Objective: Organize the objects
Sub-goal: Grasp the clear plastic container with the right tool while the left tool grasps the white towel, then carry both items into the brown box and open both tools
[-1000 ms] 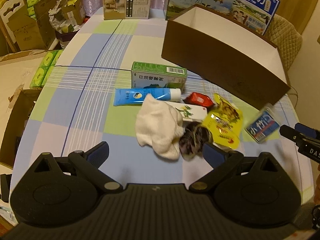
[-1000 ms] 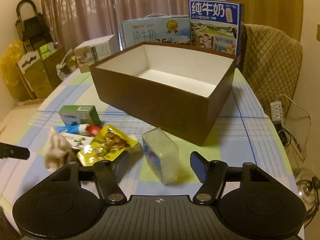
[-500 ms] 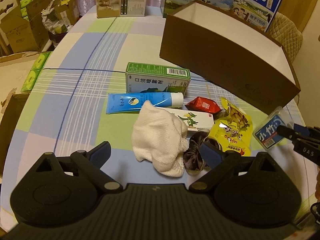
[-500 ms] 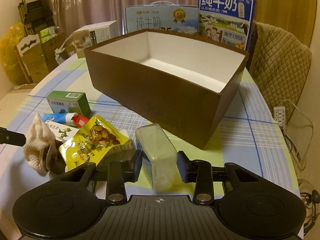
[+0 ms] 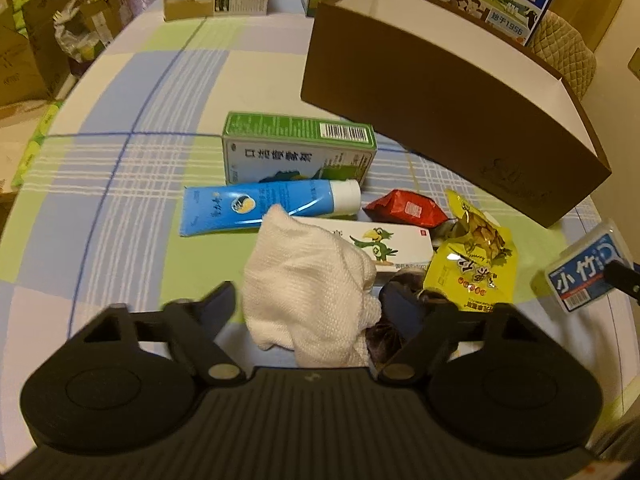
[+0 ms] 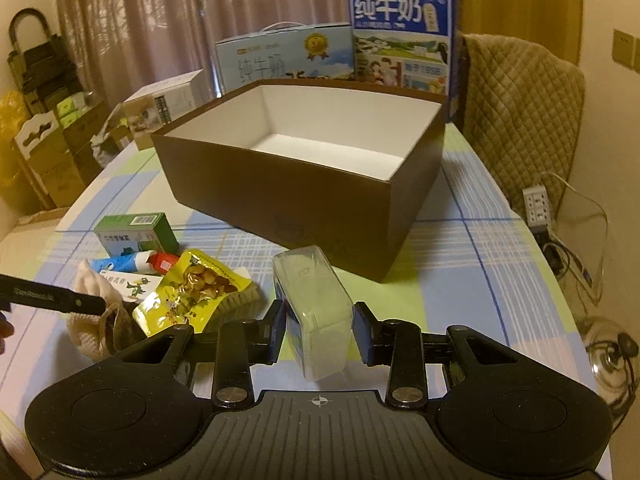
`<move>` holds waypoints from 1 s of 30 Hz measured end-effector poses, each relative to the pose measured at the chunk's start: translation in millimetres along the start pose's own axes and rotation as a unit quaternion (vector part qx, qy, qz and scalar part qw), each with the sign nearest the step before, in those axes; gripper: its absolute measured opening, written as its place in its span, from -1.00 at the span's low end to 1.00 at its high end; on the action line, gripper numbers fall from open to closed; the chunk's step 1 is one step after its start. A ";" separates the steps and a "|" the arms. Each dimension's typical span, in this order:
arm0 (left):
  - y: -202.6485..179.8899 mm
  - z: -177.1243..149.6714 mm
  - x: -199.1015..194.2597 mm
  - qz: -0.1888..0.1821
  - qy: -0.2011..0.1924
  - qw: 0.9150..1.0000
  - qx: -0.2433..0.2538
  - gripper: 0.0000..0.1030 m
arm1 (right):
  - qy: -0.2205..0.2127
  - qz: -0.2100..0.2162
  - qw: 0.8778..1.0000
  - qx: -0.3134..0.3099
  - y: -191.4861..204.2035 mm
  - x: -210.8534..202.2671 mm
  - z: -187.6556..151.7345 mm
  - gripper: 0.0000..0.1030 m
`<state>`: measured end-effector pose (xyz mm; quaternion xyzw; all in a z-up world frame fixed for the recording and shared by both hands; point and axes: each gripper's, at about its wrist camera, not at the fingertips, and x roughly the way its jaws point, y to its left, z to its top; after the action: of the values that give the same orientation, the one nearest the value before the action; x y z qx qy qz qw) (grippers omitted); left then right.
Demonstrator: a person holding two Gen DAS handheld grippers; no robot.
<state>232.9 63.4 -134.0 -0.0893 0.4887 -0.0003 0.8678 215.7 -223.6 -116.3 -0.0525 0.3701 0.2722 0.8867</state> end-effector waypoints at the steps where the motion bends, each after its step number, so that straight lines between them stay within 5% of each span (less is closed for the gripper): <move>1: 1.1 -0.2 1.6 -0.007 0.001 1.000 -0.003 0.28 | 0.002 0.001 1.000 0.005 -0.9 -1.6 0.0 -0.36; 4: 1.0 -1.3 -0.3 -0.011 -0.009 1.000 0.000 0.05 | 0.003 0.001 1.000 0.009 -1.5 -6.0 -1.3 -0.36; 8: 2.4 -3.1 -11.2 -0.028 -0.027 0.999 0.013 -0.83 | 0.002 0.008 1.000 0.007 1.9 -10.9 -0.3 -0.36; 19: 1.6 8.4 -59.8 -0.022 -0.062 0.998 0.014 -0.87 | -0.022 0.034 0.999 -0.003 16.7 -21.9 22.5 -0.36; 30: -41.5 95.3 -100.4 -0.070 -0.145 0.985 0.056 -0.87 | -0.092 0.053 0.994 0.002 24.7 -19.8 93.7 -0.36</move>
<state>264.9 46.1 5.8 -0.0738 0.3497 -0.0754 0.9309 250.2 -183.9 -32.5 -0.0062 0.2900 0.3220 0.9012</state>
